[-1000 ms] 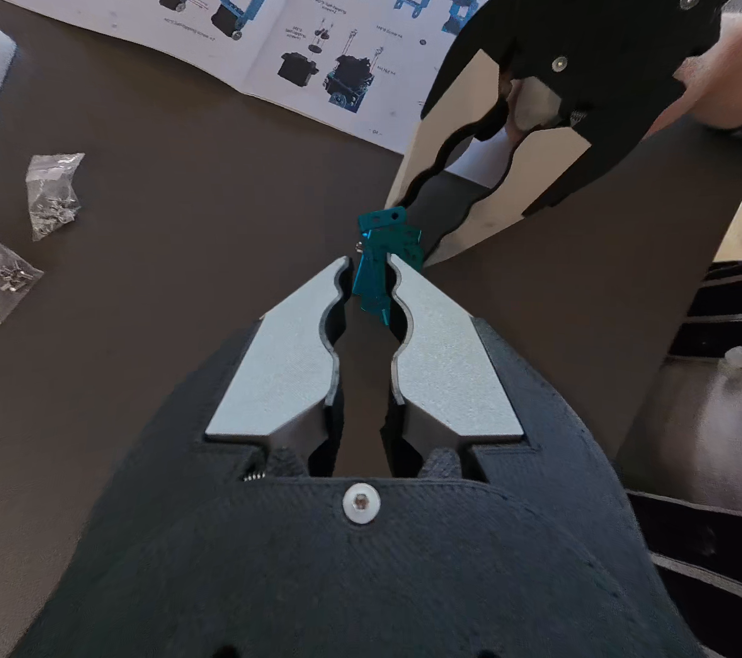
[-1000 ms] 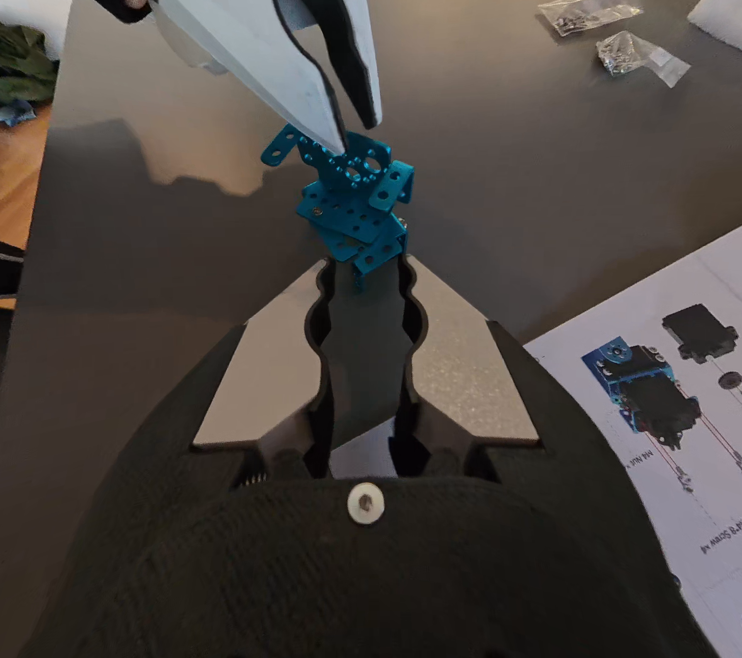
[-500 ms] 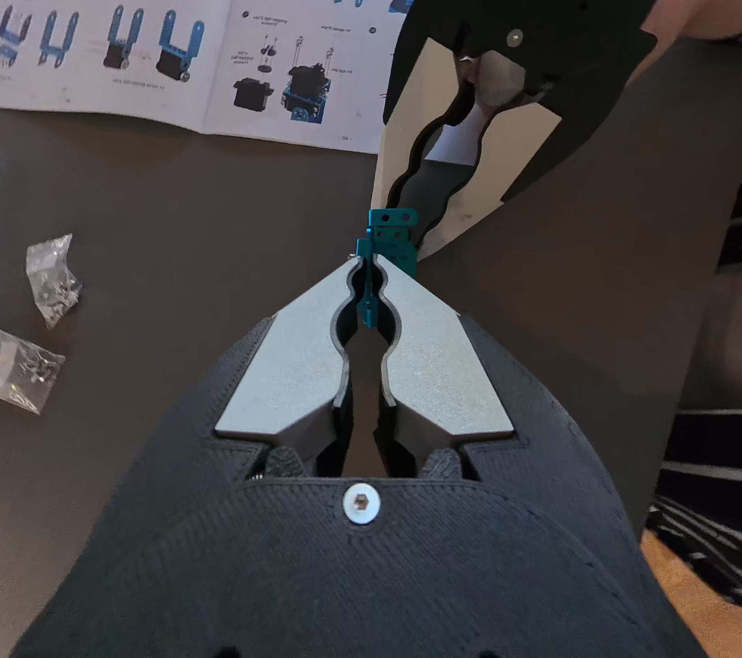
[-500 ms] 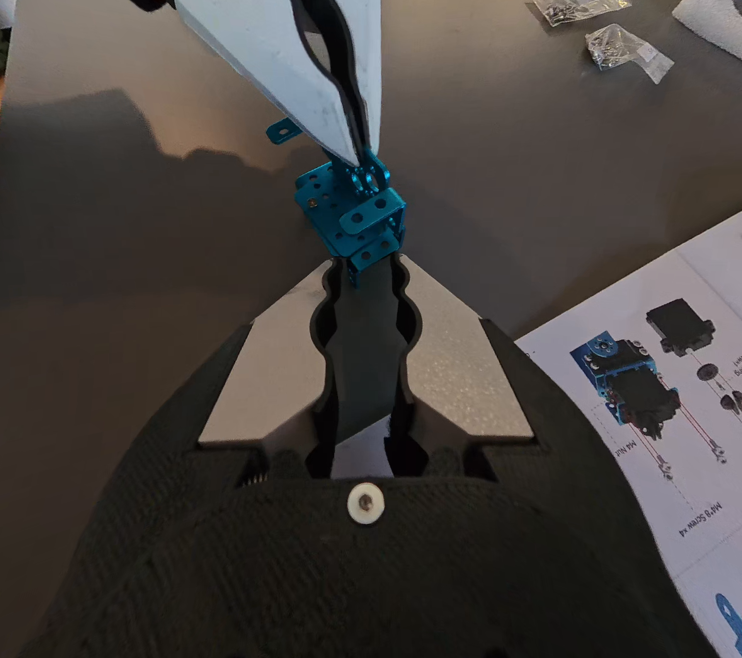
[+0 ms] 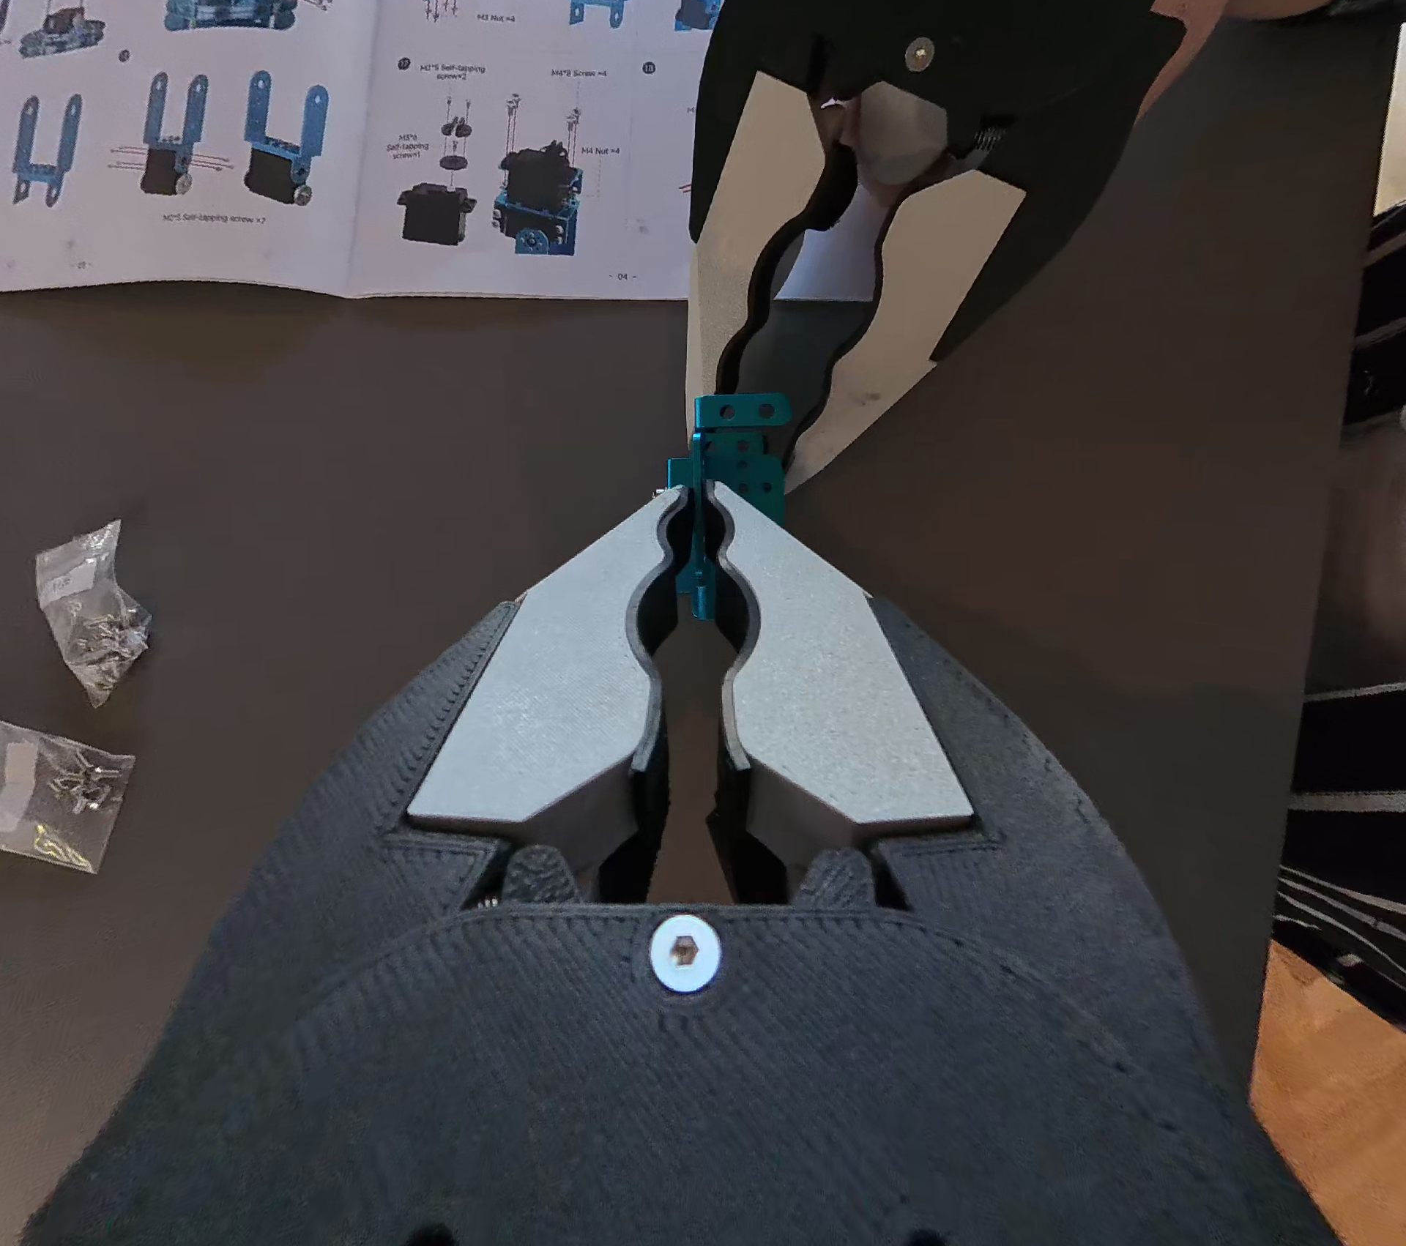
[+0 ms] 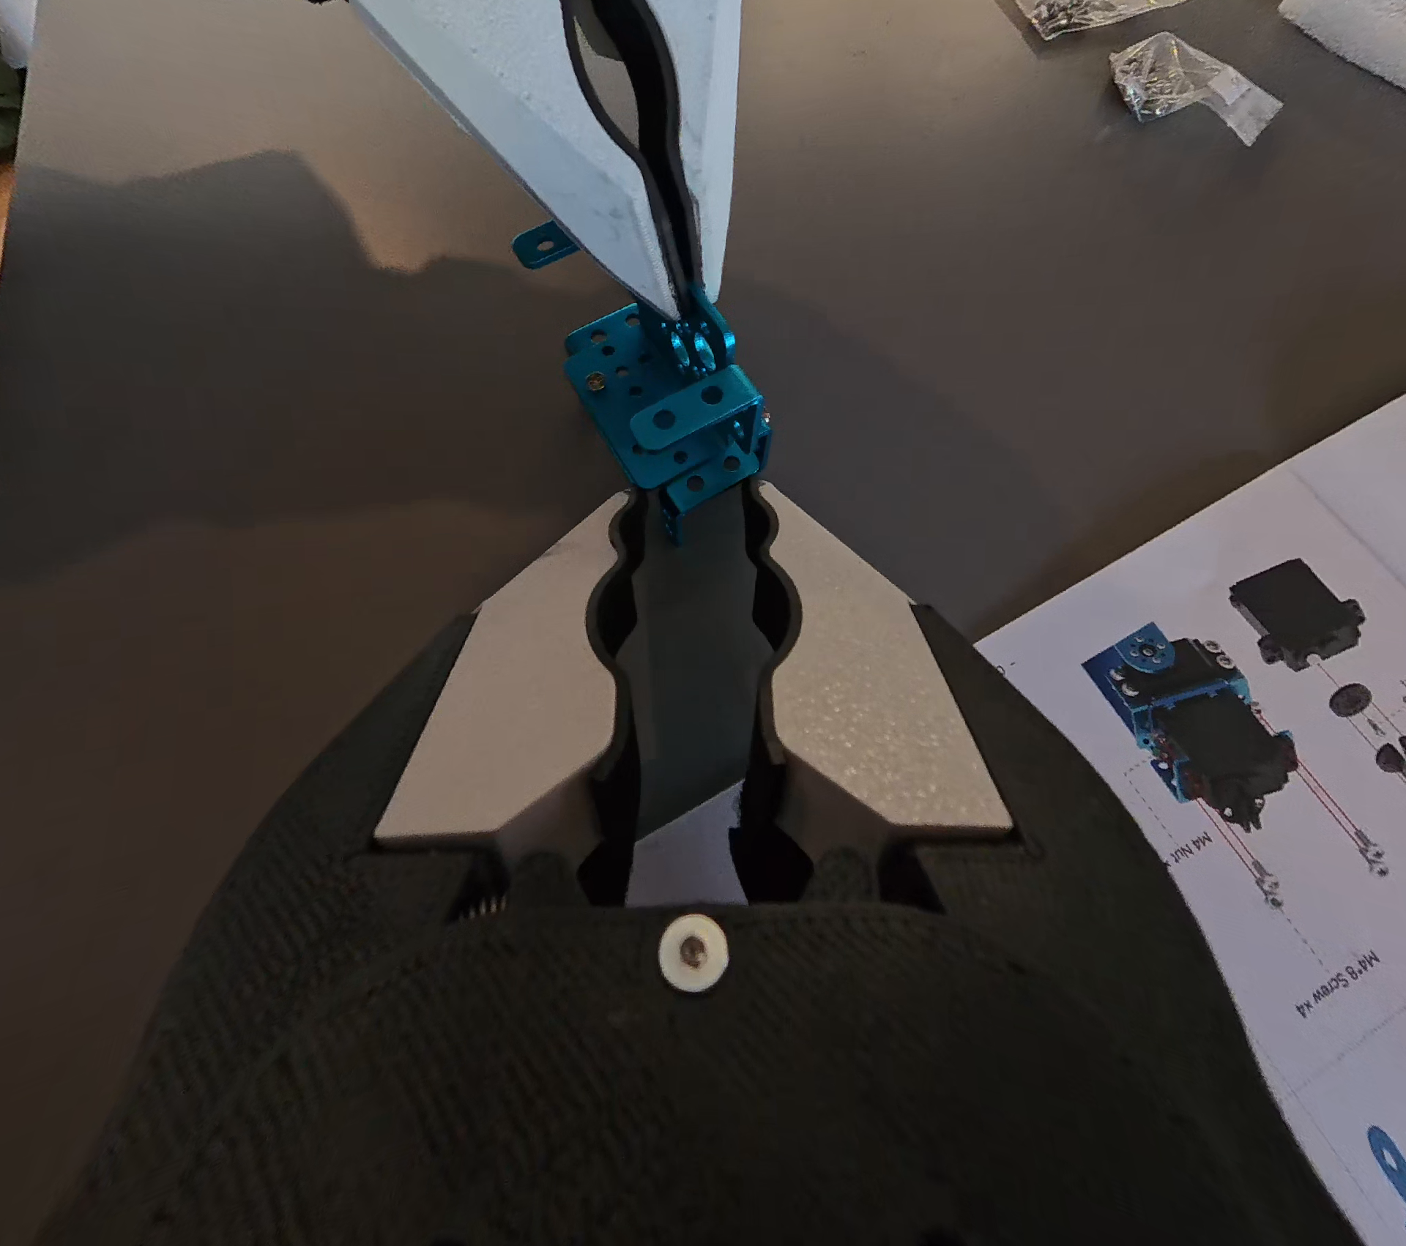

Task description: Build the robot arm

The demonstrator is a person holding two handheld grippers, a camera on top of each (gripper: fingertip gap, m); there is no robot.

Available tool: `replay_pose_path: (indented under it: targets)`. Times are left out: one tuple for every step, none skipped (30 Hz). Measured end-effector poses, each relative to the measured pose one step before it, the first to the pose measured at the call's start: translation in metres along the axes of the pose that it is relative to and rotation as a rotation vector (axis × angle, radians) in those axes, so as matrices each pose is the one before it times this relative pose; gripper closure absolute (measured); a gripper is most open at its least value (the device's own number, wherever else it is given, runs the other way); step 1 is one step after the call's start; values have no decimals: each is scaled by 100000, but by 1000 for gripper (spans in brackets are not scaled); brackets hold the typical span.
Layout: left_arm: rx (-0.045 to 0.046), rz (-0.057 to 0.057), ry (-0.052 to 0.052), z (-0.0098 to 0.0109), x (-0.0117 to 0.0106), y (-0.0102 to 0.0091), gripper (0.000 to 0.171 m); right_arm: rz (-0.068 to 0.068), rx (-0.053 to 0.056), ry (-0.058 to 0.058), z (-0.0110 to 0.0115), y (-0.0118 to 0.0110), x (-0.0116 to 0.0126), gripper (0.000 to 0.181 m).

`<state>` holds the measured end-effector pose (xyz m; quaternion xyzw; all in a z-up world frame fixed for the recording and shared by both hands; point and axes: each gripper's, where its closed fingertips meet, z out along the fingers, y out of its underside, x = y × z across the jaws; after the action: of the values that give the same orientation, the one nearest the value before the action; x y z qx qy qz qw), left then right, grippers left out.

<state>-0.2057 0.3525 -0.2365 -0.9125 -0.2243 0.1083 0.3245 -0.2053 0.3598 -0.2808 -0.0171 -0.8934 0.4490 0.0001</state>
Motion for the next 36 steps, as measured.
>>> replay_pose_path:
  targets:
    - [188,594,153,11,7,-10,171,133,-20,-183,7,-4,-15,155]
    - [144,507,188,-11,8,4,171,74,-35,-106,12,6,0,155]
    - [212,459,355,-11,25,-16,171,15,-47,-64,11,8,0,155]
    - [106,425,413,-9,32,-11,171,-23,-24,-71,6,-3,-9,155]
    - [0,399,358,-3,31,3,171,-53,-49,-59,4,1,-15,155]
    - [-73,413,102,17,-14,0,171,-60,-11,63,13,4,3,155]
    - [-68,268,-74,34,-32,-5,171,-21,-22,55,-2,3,9,155]
    - [94,248,-67,37,-30,-34,171,77,-18,-71,7,-4,14,154]
    - [214,407,-12,12,13,-62,171,166,2,-132,-2,13,0,154]
    - [81,513,-65,11,17,-24,171,186,0,-148,8,-7,-4,154]
    - [-104,326,-43,3,2,-1,171,141,-44,-135,11,7,1,154]
    - [-105,33,60,5,-7,2,171,69,-70,-87,17,5,3,153]
    - [44,-337,92,3,-21,0,171,69,-80,0,16,6,15,153]
    - [97,-699,162,23,-7,6,171,101,-93,28,16,8,17,153]
    - [81,-560,267,22,-2,8,171,63,-60,-10,10,10,14,153]
    - [255,-400,212,29,10,-14,169,90,-93,107,22,16,29,153]
    - [585,-449,209,41,21,-64,167,156,-174,-24,24,21,15,153]
    - [822,-522,5,22,-9,-117,164,188,-67,-54,10,10,19,153]
    - [1096,-605,-608,-35,-111,-174,159,196,76,60,-8,-14,35,153]
    - [1678,-772,-604,-116,-119,-271,153,195,220,198,-14,-22,45,153]
    - [2396,-1151,-313,-224,-116,-380,150,138,395,299,-24,-42,53,152]
    - [2573,-1568,-333,-335,-142,-415,147,4,668,122,-55,-80,19,151]
    - [2769,-1758,-431,-464,-171,-430,146,91,785,528,-78,-88,80,150]
    - [3483,-2030,-877,-614,-220,-478,146,20,969,359,-93,-119,53,148]
    - [4414,-2478,-1650,-766,-303,-527,145,-172,1324,-31,-130,-150,-15,146]
    - [5335,-2964,-2697,-924,-429,-567,144,18,1454,821,-157,-172,122,143]
    - [6396,-3536,-3784,-1114,-580,-629,143,-143,1196,888,-204,-108,127,141]
    - [7541,-3993,-3693,-1300,-557,-702,141,-341,582,340,-208,-38,44,139]
    - [8198,-4482,-2778,-1460,-426,-725,139,-231,186,941,-239,-7,130,136]
    - [7932,-4810,-2137,-1590,-382,-676,139,-579,299,1079,-265,-37,157,133]
    - [6978,-4531,-1737,-1672,-347,-561,139,-992,777,961,-318,-182,166,130]
    - [5451,-3612,-1415,-1679,-331,-399,137,-1101,1680,1207,-377,-355,220,128]
    - [3623,-2785,-1546,-1663,-382,-240,132,-987,2630,59,-412,-515,86,126]
    - [1992,-2254,-1949,-1647,-471,-122,126,-613,3746,-1295,-444,-646,-59,125]
    - [805,-1675,-1895,-1652,-487,-71,120,323,4468,-1803,-499,-647,-65,124]
    - [504,-1106,-1552,-1668,-450,-118,114,1826,4012,-1131,-579,-602,87,122]
